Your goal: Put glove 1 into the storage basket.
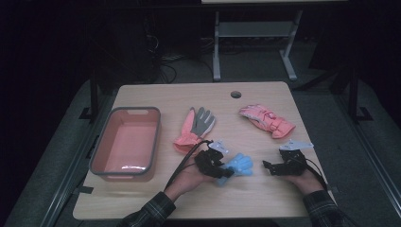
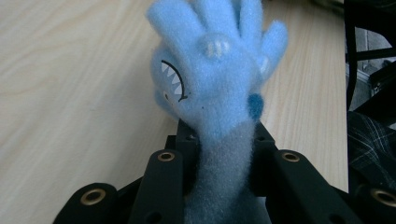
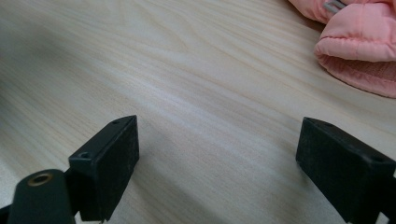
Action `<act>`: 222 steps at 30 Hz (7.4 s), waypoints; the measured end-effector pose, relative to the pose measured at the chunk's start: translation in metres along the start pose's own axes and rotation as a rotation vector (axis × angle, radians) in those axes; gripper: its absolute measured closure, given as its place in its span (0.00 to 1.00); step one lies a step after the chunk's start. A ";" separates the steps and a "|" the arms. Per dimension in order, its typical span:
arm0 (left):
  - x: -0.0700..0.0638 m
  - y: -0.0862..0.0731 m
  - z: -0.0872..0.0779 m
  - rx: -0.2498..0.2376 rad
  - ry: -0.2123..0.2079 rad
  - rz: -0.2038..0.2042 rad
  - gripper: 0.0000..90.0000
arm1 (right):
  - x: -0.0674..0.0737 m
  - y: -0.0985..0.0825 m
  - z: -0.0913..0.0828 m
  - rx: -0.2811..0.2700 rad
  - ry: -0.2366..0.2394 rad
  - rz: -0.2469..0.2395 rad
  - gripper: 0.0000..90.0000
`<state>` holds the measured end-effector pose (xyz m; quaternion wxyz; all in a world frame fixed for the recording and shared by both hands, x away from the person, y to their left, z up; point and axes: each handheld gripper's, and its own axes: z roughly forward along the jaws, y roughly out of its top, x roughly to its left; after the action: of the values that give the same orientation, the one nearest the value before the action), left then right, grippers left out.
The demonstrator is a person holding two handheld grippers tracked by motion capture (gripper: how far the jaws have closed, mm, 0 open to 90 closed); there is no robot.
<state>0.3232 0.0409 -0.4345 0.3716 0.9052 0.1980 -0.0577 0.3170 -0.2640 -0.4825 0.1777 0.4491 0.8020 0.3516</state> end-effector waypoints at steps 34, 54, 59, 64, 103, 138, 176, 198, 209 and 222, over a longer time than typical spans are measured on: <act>0.038 -0.011 -0.103 -0.104 0.189 -0.138 0.81 | 0.001 0.000 0.002 0.027 0.020 -0.017 0.02; 0.070 -0.043 -0.165 -0.131 0.326 -0.230 0.81 | 0.001 0.000 0.002 0.036 0.015 -0.011 0.00; 0.080 -0.054 -0.177 -0.137 0.362 -0.268 0.81 | 0.001 0.001 0.002 0.034 0.017 -0.014 0.00; 0.089 -0.066 -0.192 -0.153 0.399 -0.304 0.81 | 0.001 0.000 0.002 0.033 0.017 -0.016 0.00; 0.151 -0.135 -0.191 0.017 0.540 -0.470 0.78 | 0.001 0.000 0.002 0.033 0.020 -0.017 0.00; 0.136 -0.118 -0.204 -0.009 0.524 -0.427 0.16 | 0.002 0.000 0.002 0.034 0.024 -0.020 0.00; 0.026 -0.045 -0.124 -0.119 0.321 -0.140 0.19 | 0.003 0.001 0.003 0.035 0.027 -0.021 0.00; 0.004 -0.082 -0.067 -0.086 0.367 -0.069 0.33 | 0.023 0.036 -0.003 -0.007 0.134 -0.081 0.49; 0.024 -0.047 -0.083 -0.117 0.434 -0.128 1.00 | 0.025 0.035 0.001 0.028 0.144 -0.092 0.41; 0.078 -0.013 -0.085 -0.098 0.564 -0.156 1.00 | 0.023 0.033 0.006 0.049 0.140 -0.083 0.31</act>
<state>0.3861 0.1326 -0.4014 0.3395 0.8486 0.3649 0.1772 0.3274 -0.2305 -0.4621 0.1246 0.3942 0.8386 0.3548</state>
